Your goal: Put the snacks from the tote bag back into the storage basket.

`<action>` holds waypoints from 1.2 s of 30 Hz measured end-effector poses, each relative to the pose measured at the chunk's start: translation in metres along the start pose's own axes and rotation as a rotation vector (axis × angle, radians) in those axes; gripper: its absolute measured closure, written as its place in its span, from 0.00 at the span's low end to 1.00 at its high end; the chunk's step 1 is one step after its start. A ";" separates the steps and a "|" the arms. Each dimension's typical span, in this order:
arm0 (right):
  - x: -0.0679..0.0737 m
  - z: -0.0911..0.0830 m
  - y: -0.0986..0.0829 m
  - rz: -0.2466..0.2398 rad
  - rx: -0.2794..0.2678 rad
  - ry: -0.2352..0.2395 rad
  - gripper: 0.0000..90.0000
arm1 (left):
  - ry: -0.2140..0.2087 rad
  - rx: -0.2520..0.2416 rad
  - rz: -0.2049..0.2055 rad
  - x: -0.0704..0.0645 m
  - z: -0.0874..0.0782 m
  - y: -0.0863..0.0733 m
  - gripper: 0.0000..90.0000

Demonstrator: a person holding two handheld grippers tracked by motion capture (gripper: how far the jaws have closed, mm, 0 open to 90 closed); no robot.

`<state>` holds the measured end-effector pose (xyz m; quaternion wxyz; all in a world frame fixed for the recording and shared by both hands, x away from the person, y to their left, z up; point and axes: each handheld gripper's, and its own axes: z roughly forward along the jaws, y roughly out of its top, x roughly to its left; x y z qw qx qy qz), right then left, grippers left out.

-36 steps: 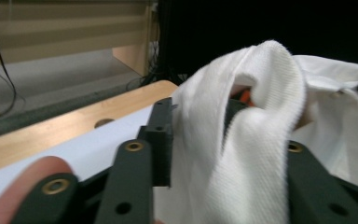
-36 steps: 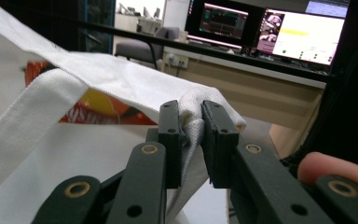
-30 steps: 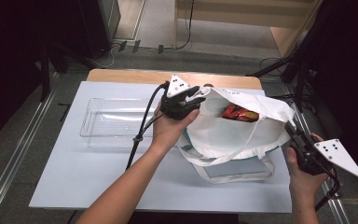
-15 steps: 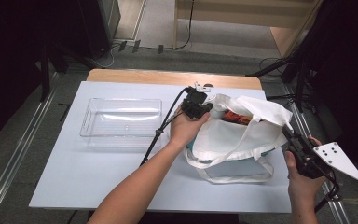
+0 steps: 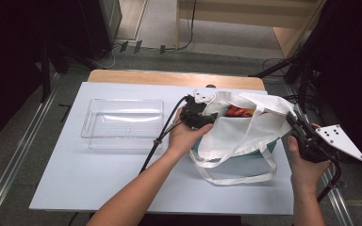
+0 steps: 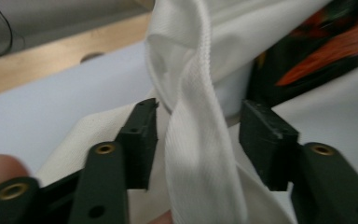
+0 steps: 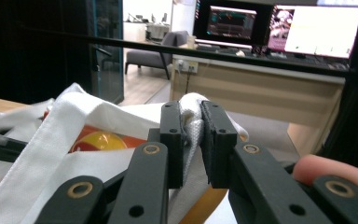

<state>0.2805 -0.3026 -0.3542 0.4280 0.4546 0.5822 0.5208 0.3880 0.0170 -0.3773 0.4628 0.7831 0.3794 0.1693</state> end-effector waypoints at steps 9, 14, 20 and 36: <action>0.004 -0.003 0.000 0.010 -0.013 0.001 0.90 | 0.016 -0.198 0.030 -0.014 -0.064 0.012 0.43; 0.008 -0.003 -0.002 0.019 -0.023 -0.004 0.90 | -0.126 -0.167 0.096 -0.053 -0.059 0.003 0.43; 0.012 -0.003 -0.001 0.025 -0.031 -0.010 0.90 | -0.197 -0.085 0.176 -0.091 -0.025 -0.014 0.48; 0.006 -0.010 -0.007 0.026 -0.038 -0.013 0.90 | -0.077 -0.098 0.217 -0.056 -0.032 0.011 0.98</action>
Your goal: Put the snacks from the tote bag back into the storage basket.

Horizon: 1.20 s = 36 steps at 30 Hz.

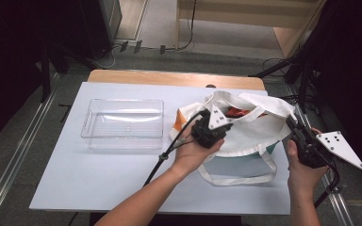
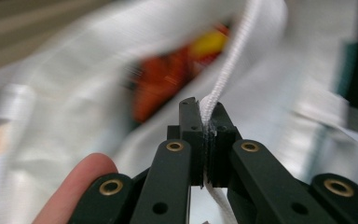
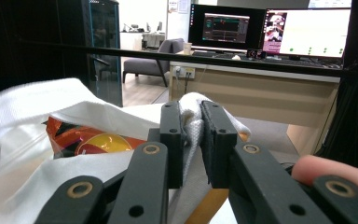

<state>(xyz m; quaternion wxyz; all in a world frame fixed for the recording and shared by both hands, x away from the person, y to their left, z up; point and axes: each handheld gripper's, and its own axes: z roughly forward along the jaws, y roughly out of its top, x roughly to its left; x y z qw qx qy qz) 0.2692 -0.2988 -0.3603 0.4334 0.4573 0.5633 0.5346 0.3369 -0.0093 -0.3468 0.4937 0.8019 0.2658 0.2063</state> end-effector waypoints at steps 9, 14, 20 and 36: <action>0.002 0.001 0.003 -0.010 0.007 0.000 0.90 | 0.117 0.024 0.019 0.039 0.025 0.006 0.71; 0.002 0.001 0.003 -0.025 0.006 0.010 0.90 | 0.117 0.056 0.002 0.045 0.030 0.000 0.48; -0.001 -0.001 0.002 -0.018 0.000 0.011 0.90 | 0.151 -0.010 -0.003 0.046 0.013 0.007 0.37; -0.001 -0.002 0.002 -0.016 -0.005 0.030 0.90 | -0.119 0.159 -0.164 0.075 0.036 -0.009 0.60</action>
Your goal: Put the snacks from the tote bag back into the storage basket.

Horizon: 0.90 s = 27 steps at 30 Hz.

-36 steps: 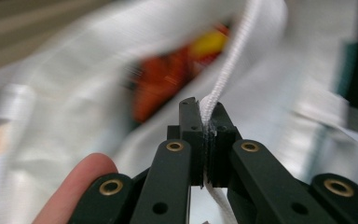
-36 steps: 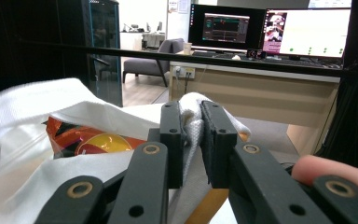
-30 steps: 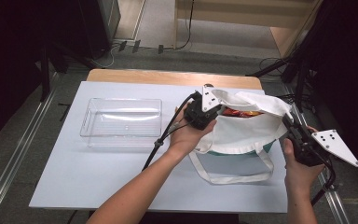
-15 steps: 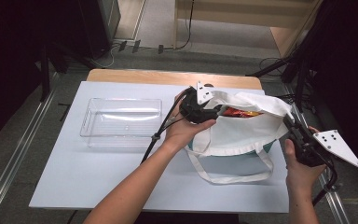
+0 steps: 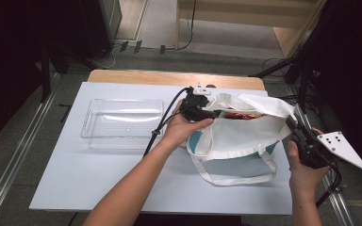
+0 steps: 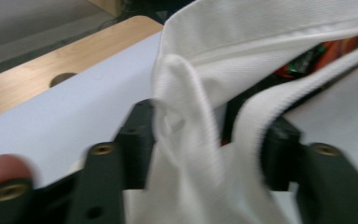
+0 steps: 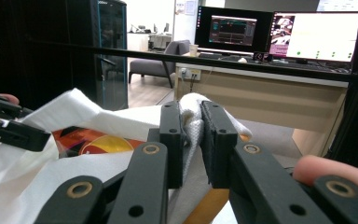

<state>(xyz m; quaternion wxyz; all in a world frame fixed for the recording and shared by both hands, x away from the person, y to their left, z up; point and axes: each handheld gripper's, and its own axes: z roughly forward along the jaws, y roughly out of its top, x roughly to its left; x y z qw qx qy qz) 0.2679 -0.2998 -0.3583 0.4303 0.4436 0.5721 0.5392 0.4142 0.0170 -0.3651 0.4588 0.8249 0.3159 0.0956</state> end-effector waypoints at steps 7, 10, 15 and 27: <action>0.000 0.000 0.000 0.019 -0.012 -0.009 0.90 | 0.004 -0.057 0.065 -0.016 -0.009 0.014 0.96; -0.001 -0.001 -0.001 0.022 -0.005 -0.017 0.90 | -0.004 -0.124 0.042 -0.017 -0.016 0.024 0.96; -0.002 0.000 0.000 0.017 0.009 -0.017 0.90 | 0.039 -0.183 -0.002 -0.011 -0.007 0.051 0.96; 0.004 0.013 -0.001 0.017 0.062 -0.011 0.90 | 0.090 0.043 -0.073 0.004 0.064 0.033 0.88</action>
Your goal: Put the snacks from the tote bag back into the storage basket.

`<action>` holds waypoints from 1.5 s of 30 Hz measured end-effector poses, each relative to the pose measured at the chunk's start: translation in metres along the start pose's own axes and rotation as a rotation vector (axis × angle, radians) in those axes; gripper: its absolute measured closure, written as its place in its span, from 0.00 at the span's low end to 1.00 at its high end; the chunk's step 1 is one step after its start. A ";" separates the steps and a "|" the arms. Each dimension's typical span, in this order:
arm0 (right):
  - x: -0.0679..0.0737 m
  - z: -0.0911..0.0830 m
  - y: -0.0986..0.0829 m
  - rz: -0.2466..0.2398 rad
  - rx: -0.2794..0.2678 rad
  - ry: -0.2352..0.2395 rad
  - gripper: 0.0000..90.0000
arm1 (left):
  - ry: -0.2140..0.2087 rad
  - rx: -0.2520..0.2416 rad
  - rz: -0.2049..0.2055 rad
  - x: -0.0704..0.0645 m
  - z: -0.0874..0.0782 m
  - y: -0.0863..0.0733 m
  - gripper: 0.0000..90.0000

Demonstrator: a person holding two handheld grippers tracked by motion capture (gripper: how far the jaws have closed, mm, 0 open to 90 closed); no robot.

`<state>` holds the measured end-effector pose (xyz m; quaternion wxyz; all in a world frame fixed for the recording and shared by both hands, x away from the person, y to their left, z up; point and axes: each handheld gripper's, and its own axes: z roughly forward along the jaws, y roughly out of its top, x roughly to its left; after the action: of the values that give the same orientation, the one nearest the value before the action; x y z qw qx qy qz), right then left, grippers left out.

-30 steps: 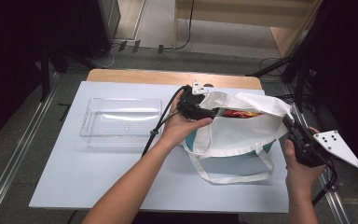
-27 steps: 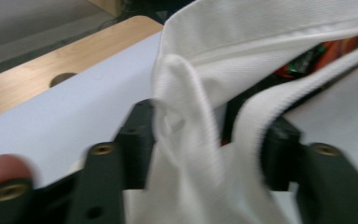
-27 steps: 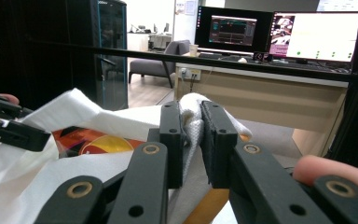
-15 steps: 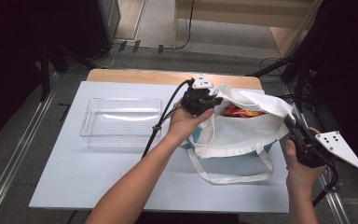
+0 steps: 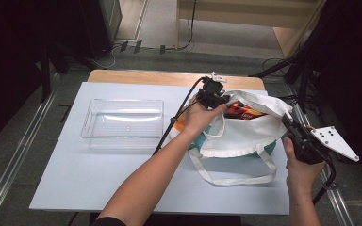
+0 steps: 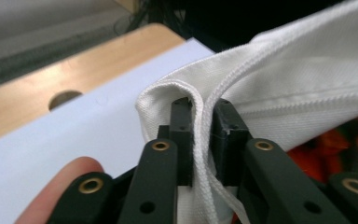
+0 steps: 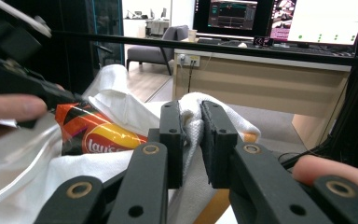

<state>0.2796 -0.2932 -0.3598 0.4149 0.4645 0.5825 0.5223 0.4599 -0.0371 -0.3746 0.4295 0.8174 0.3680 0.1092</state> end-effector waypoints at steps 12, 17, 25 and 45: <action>-0.005 0.016 0.010 0.005 0.028 -0.020 0.90 | -0.047 -0.053 -0.025 0.008 -0.013 -0.028 0.72; -0.007 0.018 0.006 0.028 0.026 -0.029 0.90 | -0.056 -0.164 0.052 0.002 -0.034 -0.040 0.53; -0.008 0.018 0.006 0.039 0.025 -0.026 0.90 | 0.004 -0.270 0.134 -0.003 -0.079 -0.040 0.40; -0.006 0.017 0.005 0.049 0.017 -0.016 0.90 | 0.021 -0.207 0.244 -0.046 -0.059 -0.027 0.57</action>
<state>0.2978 -0.2953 -0.3571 0.4028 0.4861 0.5721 0.5236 0.3844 -0.0226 -0.3537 0.4913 0.8062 0.2569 0.2065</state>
